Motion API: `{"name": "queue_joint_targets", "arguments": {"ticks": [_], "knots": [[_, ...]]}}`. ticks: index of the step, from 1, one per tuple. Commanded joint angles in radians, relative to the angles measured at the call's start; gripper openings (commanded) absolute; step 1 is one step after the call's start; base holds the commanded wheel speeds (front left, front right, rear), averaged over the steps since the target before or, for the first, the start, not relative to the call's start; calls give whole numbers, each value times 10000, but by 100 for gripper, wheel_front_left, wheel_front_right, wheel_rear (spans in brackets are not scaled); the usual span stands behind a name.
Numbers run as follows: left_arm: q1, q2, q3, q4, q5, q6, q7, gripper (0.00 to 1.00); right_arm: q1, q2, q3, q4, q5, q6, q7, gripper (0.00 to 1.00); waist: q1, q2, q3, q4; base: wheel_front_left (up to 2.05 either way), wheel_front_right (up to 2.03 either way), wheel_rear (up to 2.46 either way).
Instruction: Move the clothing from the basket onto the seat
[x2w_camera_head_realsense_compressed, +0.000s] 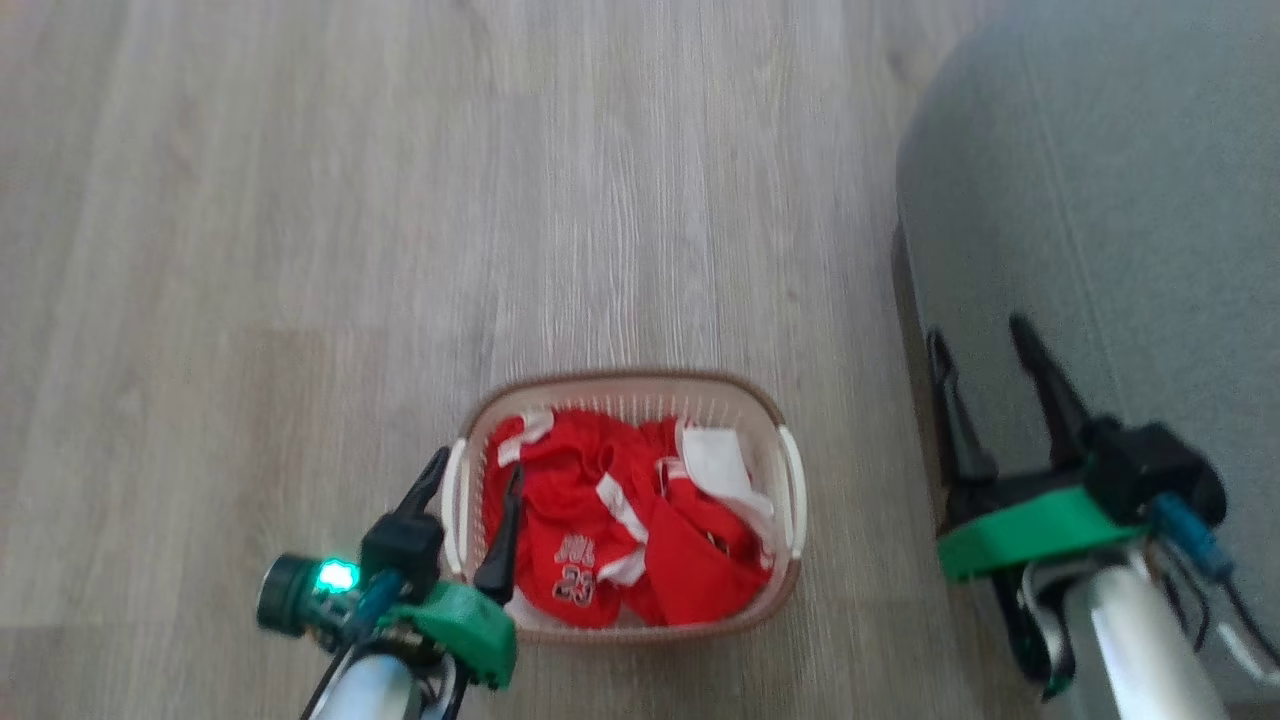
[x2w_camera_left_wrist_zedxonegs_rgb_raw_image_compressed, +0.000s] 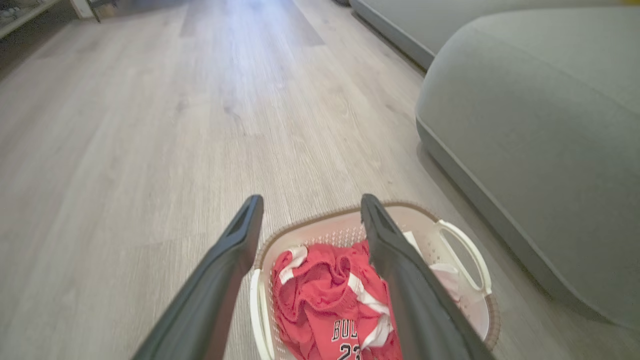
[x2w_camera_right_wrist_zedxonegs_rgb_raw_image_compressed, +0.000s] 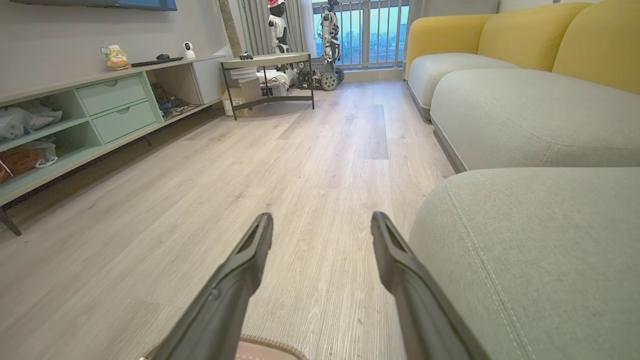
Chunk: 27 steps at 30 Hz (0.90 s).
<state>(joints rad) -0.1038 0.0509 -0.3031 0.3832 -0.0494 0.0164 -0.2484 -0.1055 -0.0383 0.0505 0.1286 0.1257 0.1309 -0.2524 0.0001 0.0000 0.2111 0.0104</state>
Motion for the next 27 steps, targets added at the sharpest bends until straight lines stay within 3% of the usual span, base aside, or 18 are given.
{"name": "queue_joint_targets", "arguments": {"ticks": [1, 12, 21, 27], "knots": [[-475, -6, 168, -34, -27, -34, -134, 100, -378, -119, 185, -385, -101, -2, -93, 100, -1, 0, 875, -232, 0, 0, 0], [-3536, -6, -977, 3172, -281, -220, -134, 100, -2040, -119, -326, -1339, -390, -2, -93, 100, -1, 0, 3569, -880, 0, 0, 0], [-5099, -6, -2257, 5107, -775, -460, -134, 100, -2559, -119, -476, -2037, -585, -2, -93, 100, -1, 0, 4988, -1146, 0, 0, 0], [-5892, -6, -2725, 6113, -1097, -328, -134, 100, -2778, -119, -383, -2475, -532, -2, -93, 100, -1, 0, 5857, -1350, 0, 0, 0]]}}
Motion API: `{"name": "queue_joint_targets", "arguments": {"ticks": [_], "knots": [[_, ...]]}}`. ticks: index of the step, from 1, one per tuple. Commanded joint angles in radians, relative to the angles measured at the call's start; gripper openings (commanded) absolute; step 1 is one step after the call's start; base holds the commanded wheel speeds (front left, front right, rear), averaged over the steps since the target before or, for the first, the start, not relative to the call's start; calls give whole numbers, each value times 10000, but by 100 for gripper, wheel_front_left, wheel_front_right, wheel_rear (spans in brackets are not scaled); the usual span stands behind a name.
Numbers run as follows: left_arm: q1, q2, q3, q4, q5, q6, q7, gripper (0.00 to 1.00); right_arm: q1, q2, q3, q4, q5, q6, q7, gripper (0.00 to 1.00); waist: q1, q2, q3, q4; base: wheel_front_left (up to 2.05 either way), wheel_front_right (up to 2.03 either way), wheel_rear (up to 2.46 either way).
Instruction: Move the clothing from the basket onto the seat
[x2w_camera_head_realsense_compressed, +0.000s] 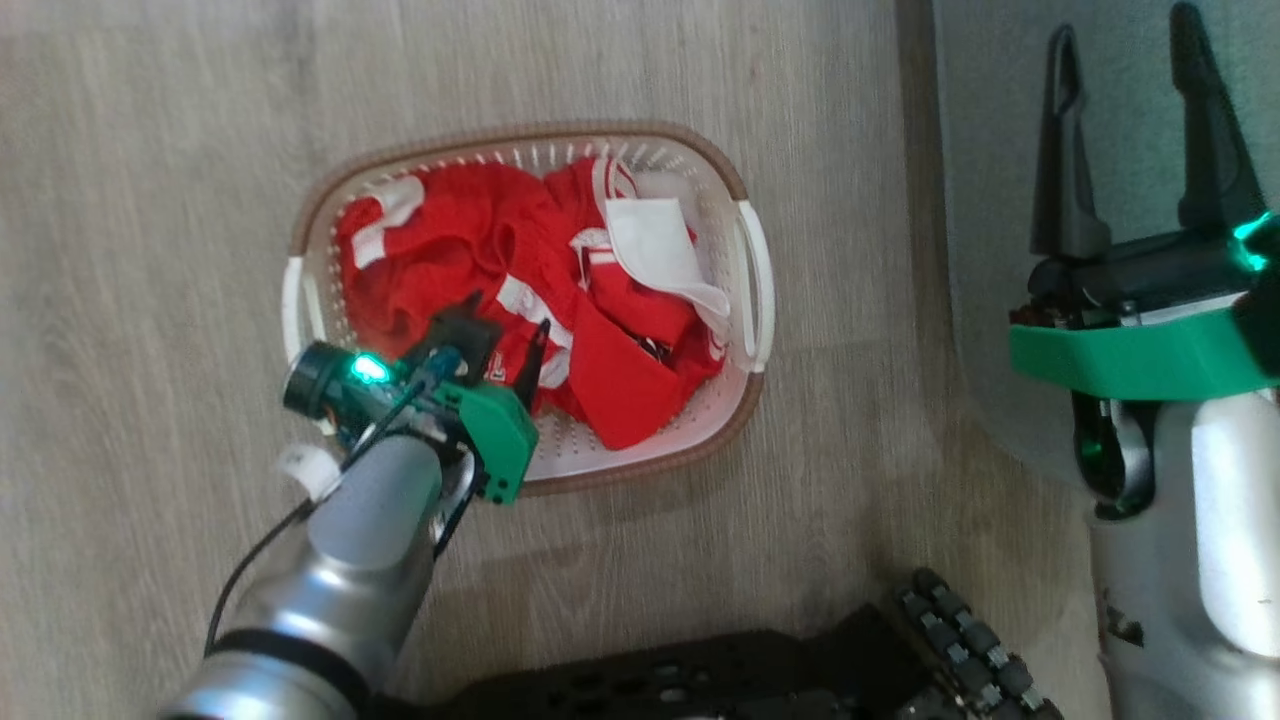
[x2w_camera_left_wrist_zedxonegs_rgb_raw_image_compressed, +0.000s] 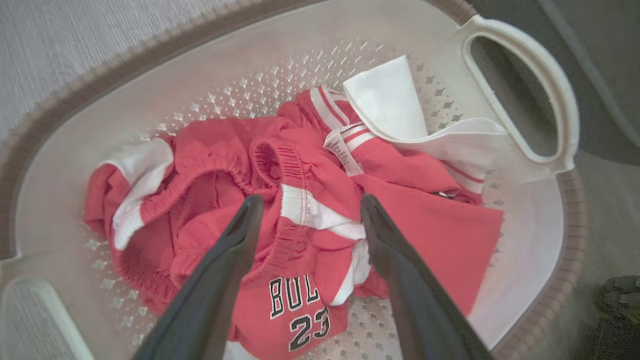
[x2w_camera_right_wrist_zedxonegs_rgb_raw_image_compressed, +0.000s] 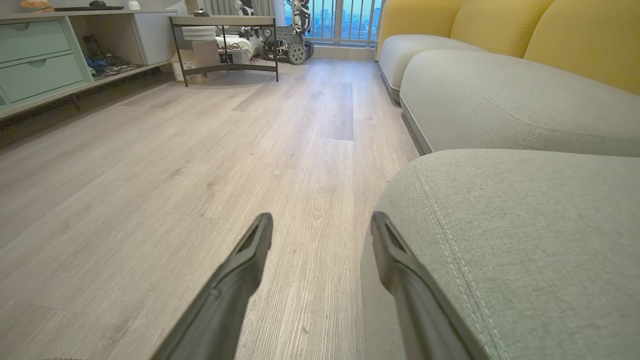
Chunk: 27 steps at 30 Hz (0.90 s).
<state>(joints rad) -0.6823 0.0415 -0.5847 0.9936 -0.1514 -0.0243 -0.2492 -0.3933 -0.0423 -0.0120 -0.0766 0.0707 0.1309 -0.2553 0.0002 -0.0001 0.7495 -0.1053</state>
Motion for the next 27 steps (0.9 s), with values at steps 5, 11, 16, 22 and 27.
{"name": "queue_joint_targets", "arguments": {"ticks": [5, 11, 16, 22, 27], "knots": [[-682, 87, 23, 610, -317, 210, -126, 100, -1, -79, 255, -696, 23, -2, -65, 100, -2, 1, 999, -273, 0, 0, 0], [-1142, 88, 15, 1265, -299, 311, -126, 100, -115, -79, 304, -891, 86, -2, -65, 100, -2, 1, 1343, -339, 0, 0, 0], [-1315, 88, -23, 1737, -439, 179, -126, 100, -123, -79, 365, -874, 150, -2, -65, 100, -2, 1, 1475, -381, 0, 0, 0], [-1561, 88, -244, 2127, -603, 81, -126, 76, -172, -79, 433, -932, 149, -2, -65, 100, -2, 1, 1712, -451, 0, 0, 0], [-1727, 87, -469, 2167, -784, 45, -126, 29, -176, -79, 360, -956, 94, -2, -65, 100, -2, 1, 1857, -444, 0, 0, 0]]}}
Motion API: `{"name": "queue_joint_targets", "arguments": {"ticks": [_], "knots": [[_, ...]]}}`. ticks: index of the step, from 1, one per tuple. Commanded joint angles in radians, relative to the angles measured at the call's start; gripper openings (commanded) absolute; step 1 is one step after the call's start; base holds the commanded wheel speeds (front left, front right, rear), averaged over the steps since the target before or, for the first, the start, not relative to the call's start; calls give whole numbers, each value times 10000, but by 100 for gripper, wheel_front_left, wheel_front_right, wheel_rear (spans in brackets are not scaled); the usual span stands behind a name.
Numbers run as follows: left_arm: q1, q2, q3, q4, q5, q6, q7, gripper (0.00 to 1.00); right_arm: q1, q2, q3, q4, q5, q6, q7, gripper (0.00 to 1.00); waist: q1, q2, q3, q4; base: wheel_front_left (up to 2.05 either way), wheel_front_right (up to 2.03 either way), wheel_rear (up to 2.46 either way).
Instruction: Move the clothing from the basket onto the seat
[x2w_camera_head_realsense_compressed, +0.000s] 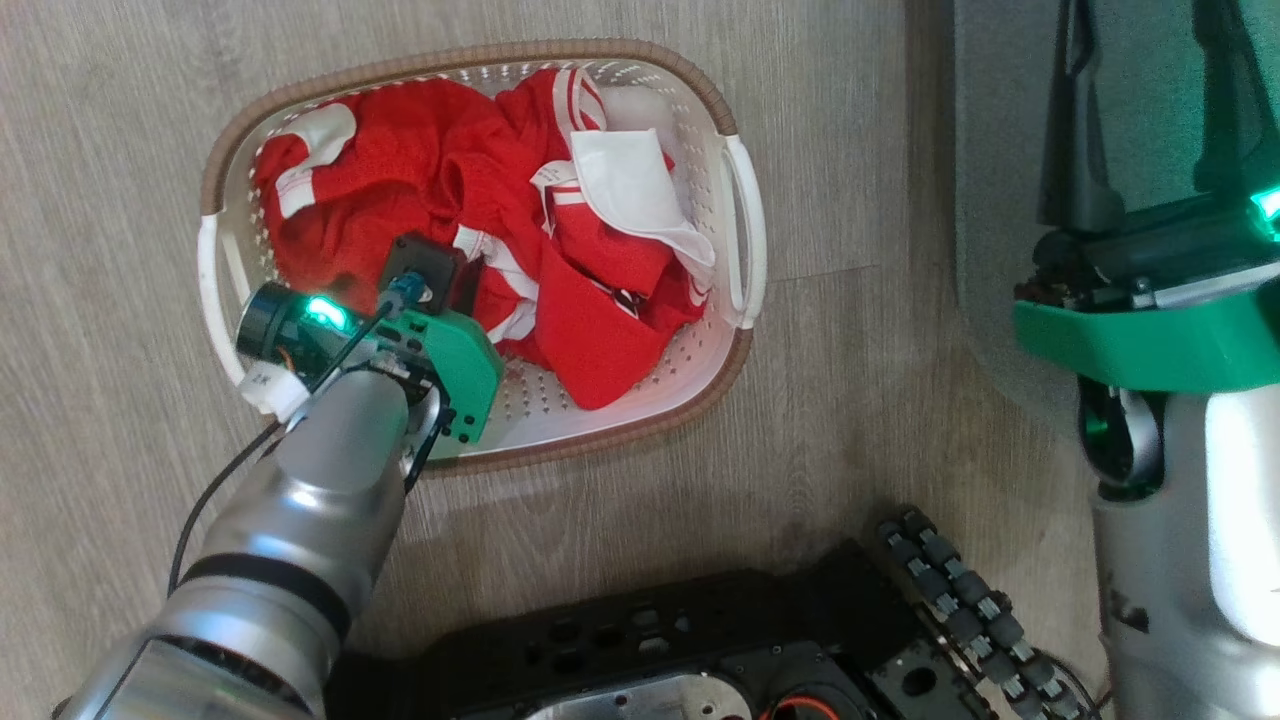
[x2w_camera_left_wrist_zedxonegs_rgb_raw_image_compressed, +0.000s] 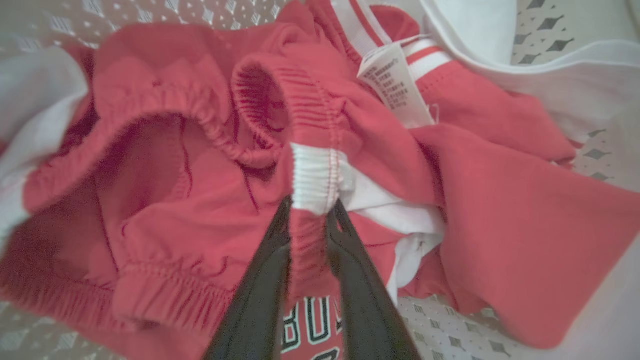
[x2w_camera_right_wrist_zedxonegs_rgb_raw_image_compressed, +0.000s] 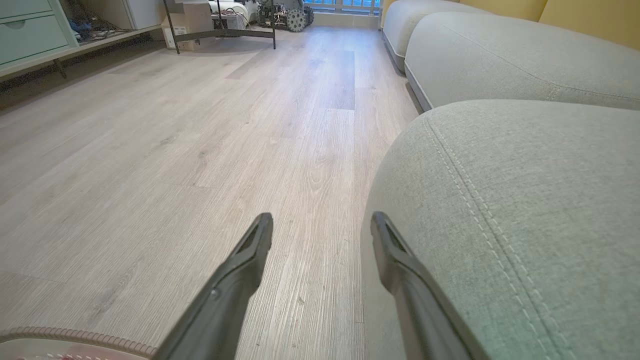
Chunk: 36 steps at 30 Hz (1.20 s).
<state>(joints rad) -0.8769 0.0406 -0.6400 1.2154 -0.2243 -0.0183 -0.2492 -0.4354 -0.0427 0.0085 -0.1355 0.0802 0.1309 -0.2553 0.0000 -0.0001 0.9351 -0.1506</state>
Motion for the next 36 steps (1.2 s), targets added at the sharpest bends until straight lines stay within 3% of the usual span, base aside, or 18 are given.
{"name": "queue_joint_targets", "arguments": {"ticks": [1, 3, 15, 36], "knots": [[203, 97, 40, -98, -95, -15, -126, 16, 244, -75, 130, -360, -7, -2, -65, 100, 0, 1, 0, 23, 0, 0, 0], [213, 97, -58, -256, -171, -36, -126, 0, 251, -75, 73, -317, -20, -2, -65, 100, 0, 1, -55, 82, 0, 0, 0], [1360, 150, 189, -3040, -265, -124, -126, 0, 314, -75, 163, 335, 173, -2, -65, 100, 0, 1, -1571, 611, 0, 0, 0], [4959, 208, 1825, -7212, 29, -116, -126, 0, 2437, -75, -258, 1939, 198, -2, -65, 100, 0, 1, -6599, 1241, 0, 0, 0]]}}
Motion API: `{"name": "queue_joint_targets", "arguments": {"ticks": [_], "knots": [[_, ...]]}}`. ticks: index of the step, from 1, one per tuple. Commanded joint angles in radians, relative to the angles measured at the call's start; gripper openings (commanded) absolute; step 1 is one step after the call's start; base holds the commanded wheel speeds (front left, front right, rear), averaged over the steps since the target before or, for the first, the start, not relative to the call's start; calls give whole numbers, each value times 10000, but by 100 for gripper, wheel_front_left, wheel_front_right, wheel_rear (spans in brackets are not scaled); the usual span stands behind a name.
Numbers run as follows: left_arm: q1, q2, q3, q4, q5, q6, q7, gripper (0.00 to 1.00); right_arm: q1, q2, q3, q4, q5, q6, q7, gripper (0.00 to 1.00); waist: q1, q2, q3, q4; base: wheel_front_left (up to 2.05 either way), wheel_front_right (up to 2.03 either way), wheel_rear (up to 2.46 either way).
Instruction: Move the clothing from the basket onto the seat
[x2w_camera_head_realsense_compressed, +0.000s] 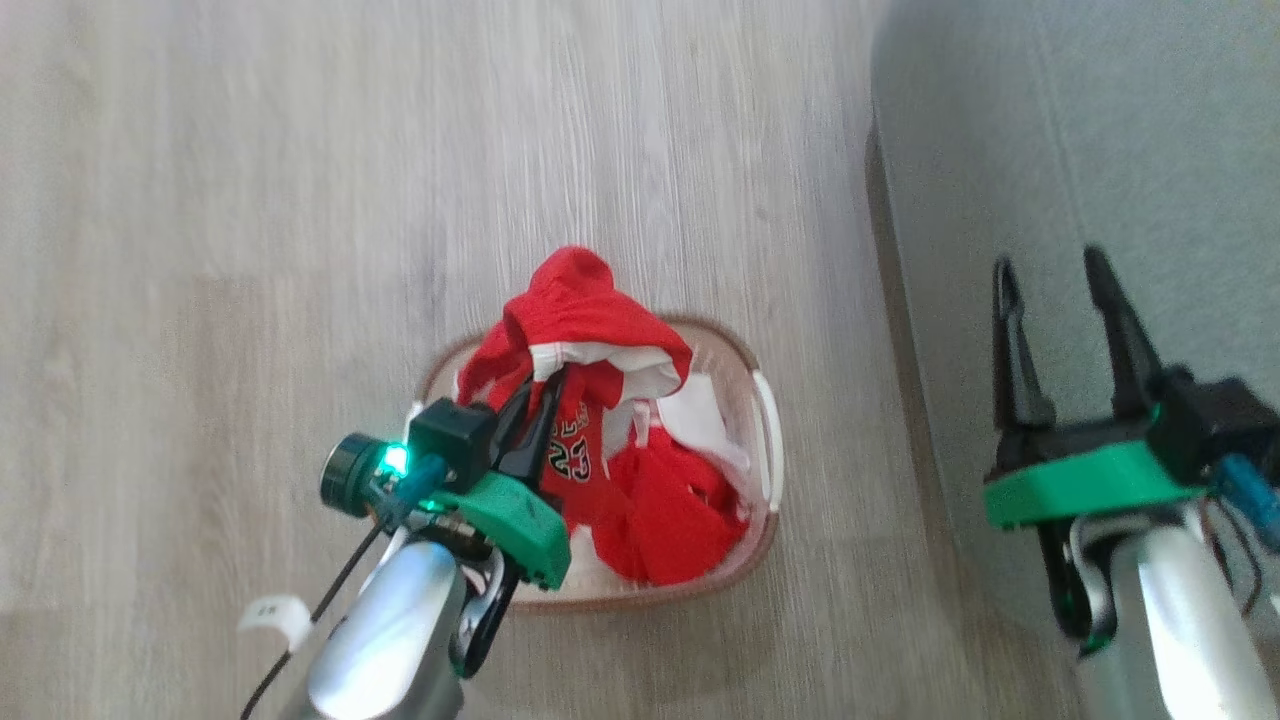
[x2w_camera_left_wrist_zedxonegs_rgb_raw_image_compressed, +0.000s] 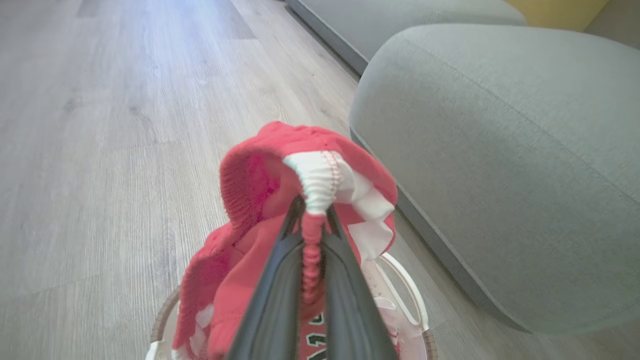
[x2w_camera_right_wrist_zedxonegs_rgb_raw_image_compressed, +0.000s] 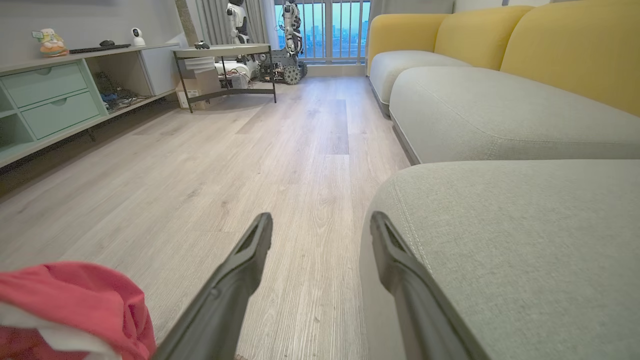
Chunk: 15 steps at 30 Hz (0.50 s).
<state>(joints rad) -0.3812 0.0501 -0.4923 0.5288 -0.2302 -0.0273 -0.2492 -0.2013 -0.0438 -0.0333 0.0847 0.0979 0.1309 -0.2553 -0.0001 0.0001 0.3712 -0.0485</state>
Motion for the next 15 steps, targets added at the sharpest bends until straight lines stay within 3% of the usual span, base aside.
{"name": "queue_joint_targets", "arguments": {"ticks": [1, 15], "knots": [[132, 112, 412, -510, 103, -25, -126, 0, 248, -64, 124, -211, 12, -2, -65, 100, 1, -1, -1175, 246, 0, 0, 0], [1142, 90, 625, -1789, 109, -146, -126, 0, 1866, -64, 402, 264, 9, -2, -65, 100, 1, -1, -3773, 362, 0, 0, 0]]}}
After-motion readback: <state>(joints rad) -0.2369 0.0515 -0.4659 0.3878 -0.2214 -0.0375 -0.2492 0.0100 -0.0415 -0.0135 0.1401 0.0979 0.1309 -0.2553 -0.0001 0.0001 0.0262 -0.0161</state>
